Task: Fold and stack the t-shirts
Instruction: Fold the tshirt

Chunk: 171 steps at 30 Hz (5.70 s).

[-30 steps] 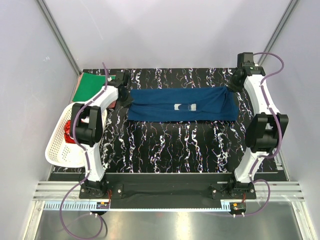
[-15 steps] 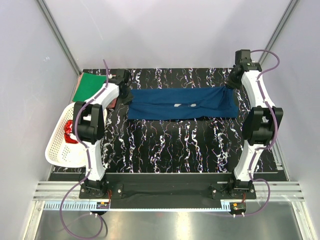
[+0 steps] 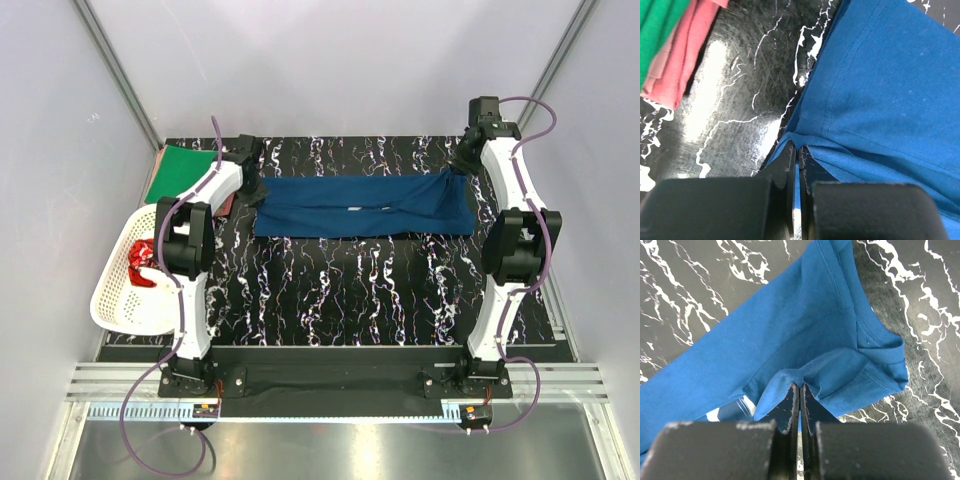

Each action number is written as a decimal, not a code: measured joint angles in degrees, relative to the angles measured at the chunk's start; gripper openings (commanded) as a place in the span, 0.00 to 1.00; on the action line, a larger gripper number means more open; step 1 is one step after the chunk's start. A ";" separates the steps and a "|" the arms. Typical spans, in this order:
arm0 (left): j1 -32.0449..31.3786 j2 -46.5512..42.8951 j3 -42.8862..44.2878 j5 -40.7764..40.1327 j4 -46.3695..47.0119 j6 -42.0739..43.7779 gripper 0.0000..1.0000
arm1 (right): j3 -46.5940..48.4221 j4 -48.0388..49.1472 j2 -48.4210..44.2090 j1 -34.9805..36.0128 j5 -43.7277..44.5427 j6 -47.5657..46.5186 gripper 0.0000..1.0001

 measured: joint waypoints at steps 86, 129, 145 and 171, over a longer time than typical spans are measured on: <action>-3.87 -14.84 -25.51 -2.38 5.73 5.77 0.47 | -1.33 8.44 9.20 -2.47 -16.22 3.19 0.55; -3.72 -12.76 -24.09 -0.85 4.39 6.64 0.00 | -18.69 19.78 6.75 -1.09 -15.39 6.32 0.01; -3.72 -16.13 -22.45 -1.05 4.26 6.38 0.39 | -12.04 19.89 6.99 1.09 -20.24 9.22 0.00; -3.28 -11.26 -22.49 -1.95 4.96 7.19 0.00 | -5.18 36.15 16.87 4.04 -32.76 23.32 0.10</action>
